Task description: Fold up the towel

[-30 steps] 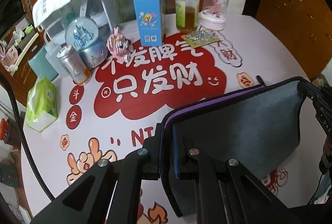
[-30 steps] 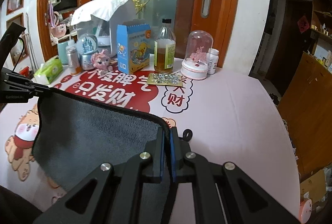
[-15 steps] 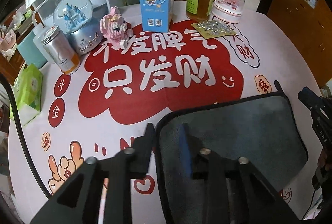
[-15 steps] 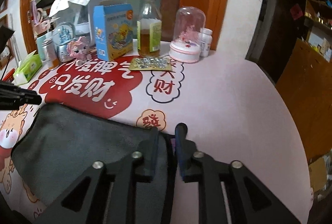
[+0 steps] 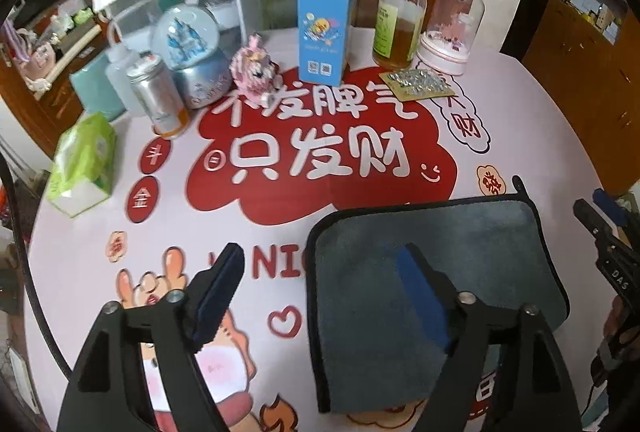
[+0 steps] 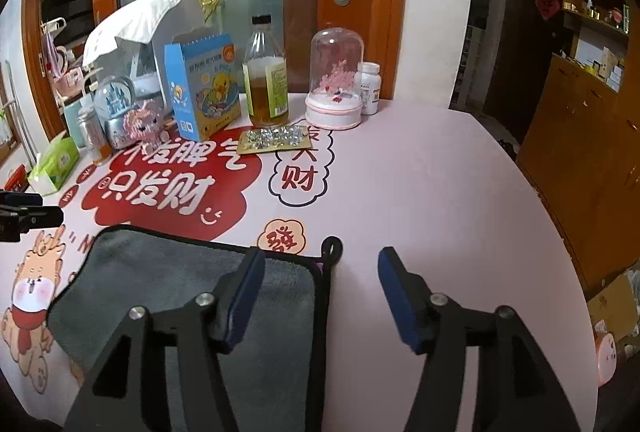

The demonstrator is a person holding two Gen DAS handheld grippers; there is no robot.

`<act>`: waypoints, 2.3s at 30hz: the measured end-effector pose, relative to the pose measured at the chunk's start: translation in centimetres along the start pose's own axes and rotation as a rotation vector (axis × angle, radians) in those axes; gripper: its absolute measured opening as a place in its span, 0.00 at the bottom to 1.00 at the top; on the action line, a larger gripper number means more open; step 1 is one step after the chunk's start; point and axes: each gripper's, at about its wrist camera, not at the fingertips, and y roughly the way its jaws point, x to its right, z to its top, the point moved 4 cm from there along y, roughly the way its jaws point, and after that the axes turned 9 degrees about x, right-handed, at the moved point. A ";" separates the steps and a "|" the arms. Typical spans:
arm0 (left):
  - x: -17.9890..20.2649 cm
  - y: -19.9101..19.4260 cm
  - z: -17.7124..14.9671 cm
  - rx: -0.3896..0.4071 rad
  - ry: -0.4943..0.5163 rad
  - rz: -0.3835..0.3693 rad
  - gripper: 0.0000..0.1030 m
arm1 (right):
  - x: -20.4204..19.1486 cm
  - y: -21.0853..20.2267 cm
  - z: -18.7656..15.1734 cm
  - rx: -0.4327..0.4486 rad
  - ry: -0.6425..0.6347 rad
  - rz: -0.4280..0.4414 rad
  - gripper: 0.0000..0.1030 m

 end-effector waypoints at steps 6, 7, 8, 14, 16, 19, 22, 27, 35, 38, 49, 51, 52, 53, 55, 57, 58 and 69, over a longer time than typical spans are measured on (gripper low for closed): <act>-0.2 -3.5 -1.0 0.024 -0.026 0.040 0.88 | -0.2 -3.3 0.1 0.010 0.017 0.014 0.66; -0.2 -4.2 -1.3 0.029 -0.028 0.043 0.88 | -0.3 -4.0 0.0 0.012 0.020 0.018 0.69; -0.1 -4.7 -1.5 0.035 -0.031 0.046 0.88 | -0.4 -4.6 -0.1 0.015 0.020 0.017 0.71; 0.2 -8.1 -2.8 0.060 -0.057 0.038 0.95 | -0.9 -8.0 -0.7 0.019 0.026 0.026 0.77; 0.2 -9.5 -3.2 0.078 -0.062 0.037 0.97 | -1.0 -9.1 -1.1 0.017 0.027 0.028 0.82; 0.3 -11.3 -4.0 0.096 -0.074 0.039 0.99 | -1.1 -10.8 -1.5 0.017 0.023 0.032 0.85; 0.3 -13.1 -4.6 0.115 -0.084 0.035 0.99 | -1.2 -12.4 -1.9 0.011 0.023 0.029 0.87; 0.3 -15.6 -5.4 0.131 -0.089 0.027 0.99 | -1.5 -14.9 -2.2 0.008 0.020 0.031 0.90; 1.0 -18.8 -7.0 0.112 -0.071 0.018 0.99 | -2.8 -18.4 -2.4 -0.007 0.027 0.065 0.91; 1.6 -19.8 -7.8 0.096 -0.057 0.006 0.99 | -3.5 -19.6 -2.5 -0.038 0.025 0.065 0.91; 3.4 -23.5 -9.4 0.073 -0.026 -0.013 0.99 | -5.2 -23.8 -2.5 -0.128 0.040 0.076 0.91; 3.7 -24.2 -9.5 0.078 -0.024 -0.017 0.99 | -5.3 -24.5 -2.5 -0.143 0.057 0.080 0.91; 4.0 -24.7 -9.5 0.084 -0.021 -0.016 0.99 | -5.4 -24.9 -2.5 -0.149 0.063 0.081 0.91; 4.1 -25.0 -9.5 0.089 -0.019 -0.013 0.99 | -5.5 -25.1 -2.6 -0.154 0.066 0.081 0.91; 4.5 -25.6 -9.6 0.095 -0.015 -0.006 0.99 | -5.7 -25.7 -2.6 -0.165 0.073 0.085 0.91; 4.8 -26.2 -9.7 0.104 -0.013 -0.011 0.99 | -6.1 -26.3 -2.8 -0.177 0.087 0.101 0.91; 5.0 -26.4 -9.8 0.108 -0.011 -0.014 0.99 | -6.3 -26.6 -2.8 -0.179 0.088 0.106 0.91; 5.5 -27.4 -11.8 0.123 -0.023 0.050 0.99 | -7.9 -28.6 -3.5 -0.148 0.120 0.083 0.91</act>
